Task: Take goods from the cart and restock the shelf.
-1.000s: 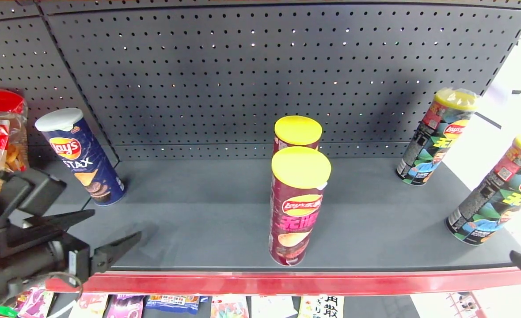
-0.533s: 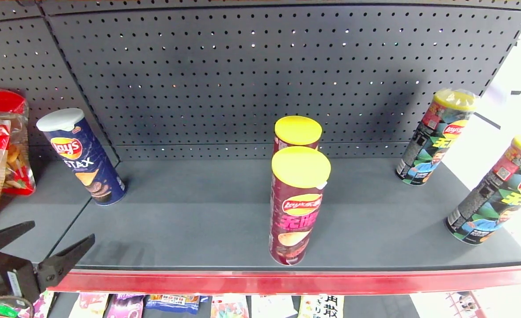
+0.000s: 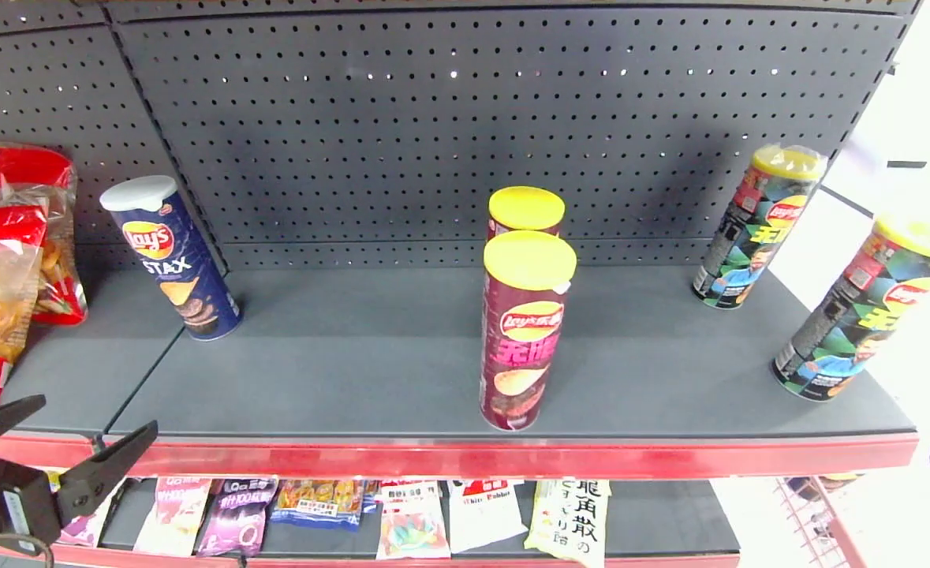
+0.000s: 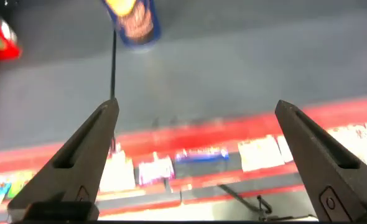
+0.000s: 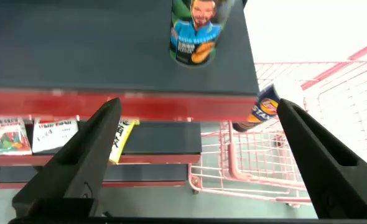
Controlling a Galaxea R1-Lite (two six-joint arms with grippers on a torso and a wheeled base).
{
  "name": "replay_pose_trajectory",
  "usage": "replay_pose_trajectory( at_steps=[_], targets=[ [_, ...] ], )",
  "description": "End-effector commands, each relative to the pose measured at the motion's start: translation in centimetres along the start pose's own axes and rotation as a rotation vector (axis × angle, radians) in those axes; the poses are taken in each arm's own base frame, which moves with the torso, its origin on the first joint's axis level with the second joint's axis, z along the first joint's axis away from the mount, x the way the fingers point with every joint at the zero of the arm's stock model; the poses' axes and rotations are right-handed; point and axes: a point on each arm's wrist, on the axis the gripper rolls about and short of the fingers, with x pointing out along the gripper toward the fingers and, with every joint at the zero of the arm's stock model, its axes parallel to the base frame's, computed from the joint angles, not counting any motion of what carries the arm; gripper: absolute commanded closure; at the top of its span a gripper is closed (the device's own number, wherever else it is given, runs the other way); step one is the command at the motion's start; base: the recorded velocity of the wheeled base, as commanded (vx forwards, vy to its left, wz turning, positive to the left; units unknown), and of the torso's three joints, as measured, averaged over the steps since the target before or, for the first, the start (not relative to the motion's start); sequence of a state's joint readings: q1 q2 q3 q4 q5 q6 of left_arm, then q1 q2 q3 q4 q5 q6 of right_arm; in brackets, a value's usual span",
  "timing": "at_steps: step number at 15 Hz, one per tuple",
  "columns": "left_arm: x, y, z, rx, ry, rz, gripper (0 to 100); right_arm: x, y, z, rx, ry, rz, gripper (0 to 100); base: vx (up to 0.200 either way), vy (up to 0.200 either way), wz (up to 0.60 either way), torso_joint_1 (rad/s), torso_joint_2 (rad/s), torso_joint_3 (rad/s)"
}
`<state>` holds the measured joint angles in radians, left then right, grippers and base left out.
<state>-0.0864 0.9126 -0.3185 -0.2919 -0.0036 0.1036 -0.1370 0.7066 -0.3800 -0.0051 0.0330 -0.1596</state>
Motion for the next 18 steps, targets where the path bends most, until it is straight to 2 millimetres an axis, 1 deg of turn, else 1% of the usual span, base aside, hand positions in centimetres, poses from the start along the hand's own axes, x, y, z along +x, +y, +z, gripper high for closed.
replay_pose_trajectory(
  at_steps=[1,2,4,8,11,14,18],
  targets=[
    [0.0,0.0,-0.1,-0.001,0.000,0.003,0,0.0,0.0,0.0,-0.005,-0.001,0.001,0,-0.200,0.000,0.00,-0.017,0.00,-0.002],
    [0.0,0.0,-0.1,-0.001,0.000,0.003,0,-0.1,0.0,-0.1,-0.008,-0.001,0.001,0,-0.200,0.000,0.00,0.002,0.01,0.007],
    [0.0,0.0,-0.1,0.001,-0.001,0.001,0,-0.2,0.1,-0.4,-0.022,-0.004,0.001,0,0.000,0.000,0.00,0.000,0.00,0.000],
    [-0.5,0.0,0.0,0.004,-0.023,0.003,0,-0.4,0.1,-0.5,-0.026,-0.008,-0.002,0,0.000,0.000,0.00,0.000,0.00,0.000],
    [-0.9,-0.1,-0.6,0.004,-0.026,0.002,0,-0.3,0.1,-0.6,-0.037,-0.003,0.004,0,0.000,0.000,0.00,0.000,0.00,0.000],
    [-1.1,-0.2,-1.5,0.045,-0.011,-0.002,0,-0.2,0.2,-0.9,-0.040,0.006,0.005,0,0.000,-0.200,0.00,-0.001,0.00,0.004],
    [-1.1,-0.2,-1.5,0.057,-0.008,-0.006,0,-0.1,0.2,-0.9,-0.043,0.012,0.008,0,0.000,-0.200,0.00,0.006,0.01,-0.001]
  ],
)
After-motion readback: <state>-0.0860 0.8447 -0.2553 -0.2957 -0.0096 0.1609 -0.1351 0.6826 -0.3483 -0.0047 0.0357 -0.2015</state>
